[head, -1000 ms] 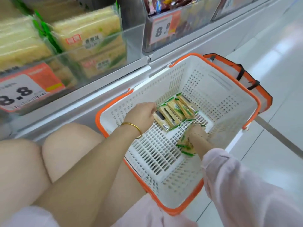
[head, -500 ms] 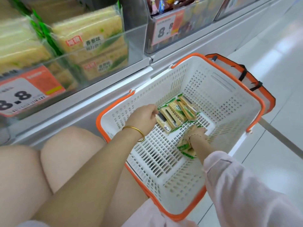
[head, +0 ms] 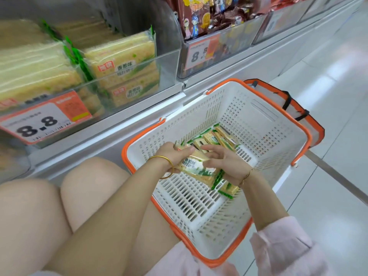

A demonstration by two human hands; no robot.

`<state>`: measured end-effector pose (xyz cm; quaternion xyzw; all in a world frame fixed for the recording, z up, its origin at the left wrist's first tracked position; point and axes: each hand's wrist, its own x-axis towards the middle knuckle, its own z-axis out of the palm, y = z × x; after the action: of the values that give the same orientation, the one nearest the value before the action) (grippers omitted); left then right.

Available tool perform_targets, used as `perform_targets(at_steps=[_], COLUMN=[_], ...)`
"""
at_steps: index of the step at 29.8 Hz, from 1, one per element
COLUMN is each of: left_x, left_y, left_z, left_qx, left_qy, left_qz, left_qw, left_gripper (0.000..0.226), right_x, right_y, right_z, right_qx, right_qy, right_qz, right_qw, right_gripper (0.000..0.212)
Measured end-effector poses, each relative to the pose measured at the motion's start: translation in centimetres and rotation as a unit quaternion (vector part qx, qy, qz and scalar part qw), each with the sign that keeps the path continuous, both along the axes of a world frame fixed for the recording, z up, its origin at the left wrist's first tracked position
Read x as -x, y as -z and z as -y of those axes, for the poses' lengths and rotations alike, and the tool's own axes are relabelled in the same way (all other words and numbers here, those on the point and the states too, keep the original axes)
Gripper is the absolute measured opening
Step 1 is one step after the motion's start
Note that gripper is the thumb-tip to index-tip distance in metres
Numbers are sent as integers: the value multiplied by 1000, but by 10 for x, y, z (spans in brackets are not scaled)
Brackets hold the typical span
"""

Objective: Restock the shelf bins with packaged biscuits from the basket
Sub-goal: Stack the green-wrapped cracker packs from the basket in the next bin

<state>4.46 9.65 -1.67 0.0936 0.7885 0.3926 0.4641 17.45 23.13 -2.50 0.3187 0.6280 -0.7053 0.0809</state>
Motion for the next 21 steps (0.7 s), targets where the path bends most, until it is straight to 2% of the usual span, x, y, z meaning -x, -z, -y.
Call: perform_targets(at_steps=[3,5,11,14,21], left_x=[5,8,7,6,15], left_y=[-4,-5,-11,-17,-59], left_z=[4,7,17,22,41], left_qx=[-38,-56,-86,-94,-163], left_qy=[-34,-52,-51,-36,-67], left_qz=[-13,-11,-5,-42,-11], left_qw=[999,997,995,994,984], left_gripper=[50,52,42,52,21], right_x=[-2,-3,-2,2,15], right_y=[-4,-4,-6,-12,-56], right_z=[1,0,4,6,13], right_qx=[70,110,80,72,7], right_qy=[50,79,148,160,107], right_qz=[-43,-65,-110,-127,-179], right_qw=[995,989,979,976,978], right_gripper=[41,44,24,20,43])
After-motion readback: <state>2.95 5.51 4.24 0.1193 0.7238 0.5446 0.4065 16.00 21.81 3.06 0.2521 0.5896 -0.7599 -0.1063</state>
